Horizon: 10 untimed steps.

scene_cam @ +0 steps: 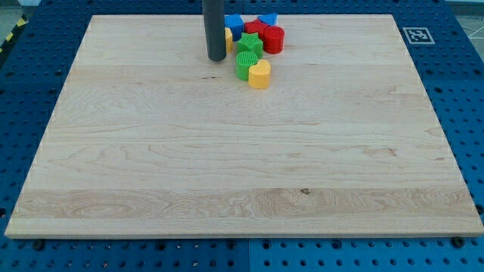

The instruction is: Point your arm below the yellow heart

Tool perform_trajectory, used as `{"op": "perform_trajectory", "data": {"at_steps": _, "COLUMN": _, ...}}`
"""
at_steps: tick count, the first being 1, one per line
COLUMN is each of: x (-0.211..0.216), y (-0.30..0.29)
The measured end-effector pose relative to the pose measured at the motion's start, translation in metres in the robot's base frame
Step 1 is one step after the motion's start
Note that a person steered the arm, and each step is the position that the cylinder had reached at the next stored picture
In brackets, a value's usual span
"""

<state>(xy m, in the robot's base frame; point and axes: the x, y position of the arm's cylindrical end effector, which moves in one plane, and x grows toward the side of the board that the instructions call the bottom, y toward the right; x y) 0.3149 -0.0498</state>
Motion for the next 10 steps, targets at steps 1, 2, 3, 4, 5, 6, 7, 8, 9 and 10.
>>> {"op": "perform_trajectory", "data": {"at_steps": 1, "x": 0.032, "y": -0.003}}
{"op": "perform_trajectory", "data": {"at_steps": 2, "x": 0.068, "y": 0.001}}
{"op": "perform_trajectory", "data": {"at_steps": 3, "x": 0.105, "y": 0.019}}
{"op": "perform_trajectory", "data": {"at_steps": 4, "x": 0.121, "y": 0.057}}
{"op": "perform_trajectory", "data": {"at_steps": 5, "x": 0.129, "y": 0.101}}
{"op": "perform_trajectory", "data": {"at_steps": 6, "x": 0.138, "y": 0.132}}
{"op": "perform_trajectory", "data": {"at_steps": 7, "x": 0.146, "y": 0.152}}
{"op": "perform_trajectory", "data": {"at_steps": 8, "x": 0.146, "y": 0.163}}
{"op": "perform_trajectory", "data": {"at_steps": 9, "x": 0.146, "y": 0.164}}
{"op": "perform_trajectory", "data": {"at_steps": 10, "x": 0.135, "y": 0.164}}
